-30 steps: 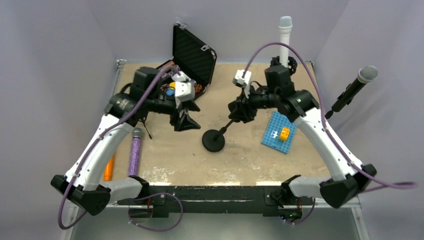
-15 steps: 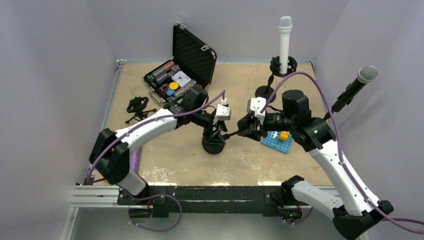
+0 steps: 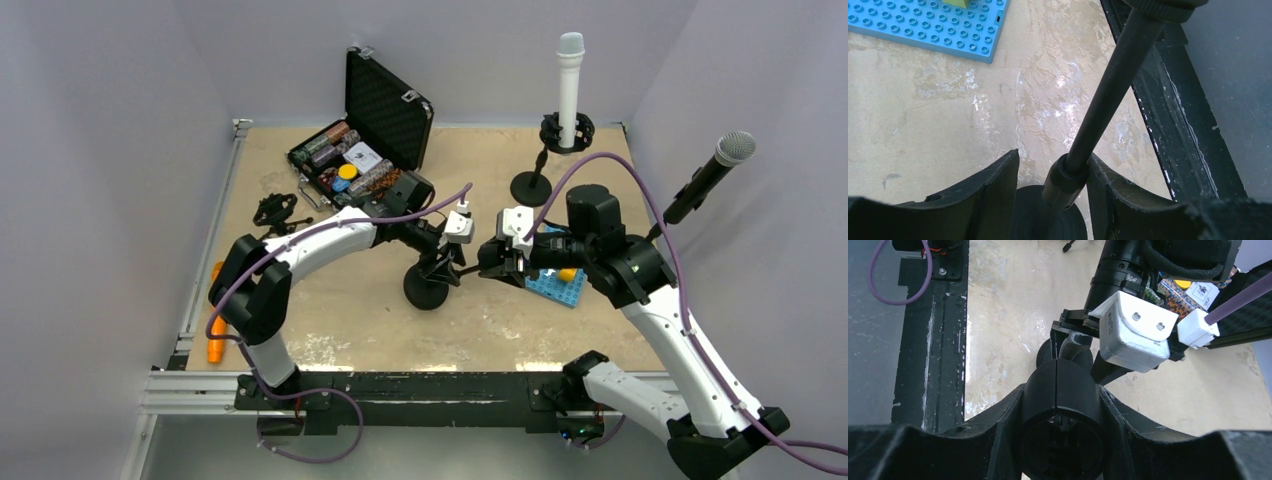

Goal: Remove the microphone from the stand

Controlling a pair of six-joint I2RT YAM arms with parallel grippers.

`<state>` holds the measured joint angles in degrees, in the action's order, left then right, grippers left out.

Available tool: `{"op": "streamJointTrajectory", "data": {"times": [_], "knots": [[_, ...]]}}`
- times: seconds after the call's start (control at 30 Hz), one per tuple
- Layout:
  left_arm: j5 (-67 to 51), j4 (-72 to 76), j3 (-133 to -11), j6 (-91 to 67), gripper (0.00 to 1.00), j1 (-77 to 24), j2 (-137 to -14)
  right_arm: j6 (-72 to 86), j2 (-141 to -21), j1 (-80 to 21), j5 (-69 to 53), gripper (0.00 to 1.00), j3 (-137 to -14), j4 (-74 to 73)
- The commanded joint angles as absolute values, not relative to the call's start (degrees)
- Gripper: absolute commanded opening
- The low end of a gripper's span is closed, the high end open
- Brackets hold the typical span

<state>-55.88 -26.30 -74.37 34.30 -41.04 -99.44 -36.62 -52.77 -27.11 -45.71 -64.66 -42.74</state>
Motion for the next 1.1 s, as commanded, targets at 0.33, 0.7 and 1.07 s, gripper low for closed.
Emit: {"op": "streamJointTrajectory", "data": {"times": [0.33, 0.7, 1.07], "knots": [[-38.66, -7.33, -61.7, 27.91, 0.0, -41.44, -91.47, -5.95, -57.05, -26.13, -33.38, 0.0, -65.56, -37.81], [-6.23, 5.34, -52.76, 17.27, 0.0, -48.47, -85.45, 14.56, -66.72, -19.23, -40.78, 0.0, -66.71, -40.28], [-40.32, -21.81, -61.98, 25.16, 0.69, -41.99, -81.63, -20.39, -61.7, -19.33, -51.72, 0.0, -68.0, -41.29]]}}
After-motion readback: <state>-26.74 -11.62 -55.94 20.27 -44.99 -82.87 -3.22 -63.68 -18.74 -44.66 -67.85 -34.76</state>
